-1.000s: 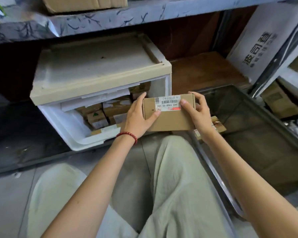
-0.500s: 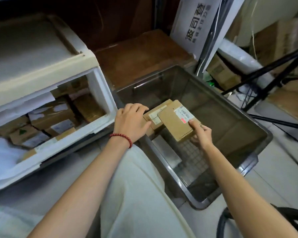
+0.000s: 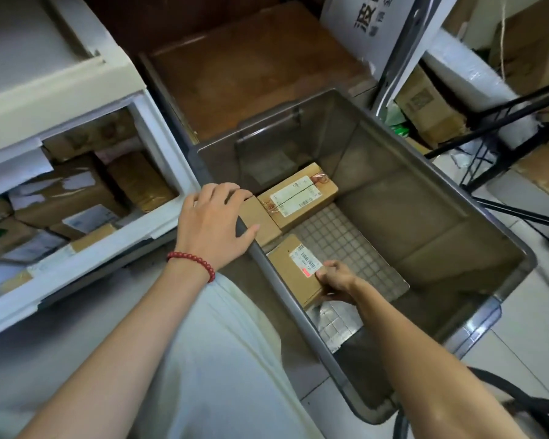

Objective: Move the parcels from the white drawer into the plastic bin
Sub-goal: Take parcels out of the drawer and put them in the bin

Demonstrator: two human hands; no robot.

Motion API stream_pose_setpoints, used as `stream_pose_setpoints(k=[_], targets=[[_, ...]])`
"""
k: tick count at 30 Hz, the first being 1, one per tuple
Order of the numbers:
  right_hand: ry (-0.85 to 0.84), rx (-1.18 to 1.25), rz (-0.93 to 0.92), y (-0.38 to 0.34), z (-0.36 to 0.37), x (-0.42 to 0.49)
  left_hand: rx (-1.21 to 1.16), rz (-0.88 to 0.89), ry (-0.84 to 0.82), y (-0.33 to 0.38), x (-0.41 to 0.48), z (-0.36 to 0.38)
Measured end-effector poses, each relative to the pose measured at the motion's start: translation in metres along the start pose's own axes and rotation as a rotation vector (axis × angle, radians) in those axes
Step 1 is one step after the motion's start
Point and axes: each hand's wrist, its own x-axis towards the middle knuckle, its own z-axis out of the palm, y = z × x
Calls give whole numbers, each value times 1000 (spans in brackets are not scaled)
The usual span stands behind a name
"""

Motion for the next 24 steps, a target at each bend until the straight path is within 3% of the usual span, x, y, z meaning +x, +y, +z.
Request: stream_pose_setpoints(k=[5,9,15,20,24], targets=[[152,-63,-71,13,34,36,-25,-47,28,-11,-2,1],[208,-265,-156,26,40,47,-63,-118,89,-22,-7,-2],[32,-637,-180,7,34,45,-238,-254,105,-43,-23,-7],[150,-593,-651,-66,45,-9,-229,-350,91,-82,-47,-13],[142,-505,-1033,-119,70,-62,-223,-502,85,-120,-69,-12]])
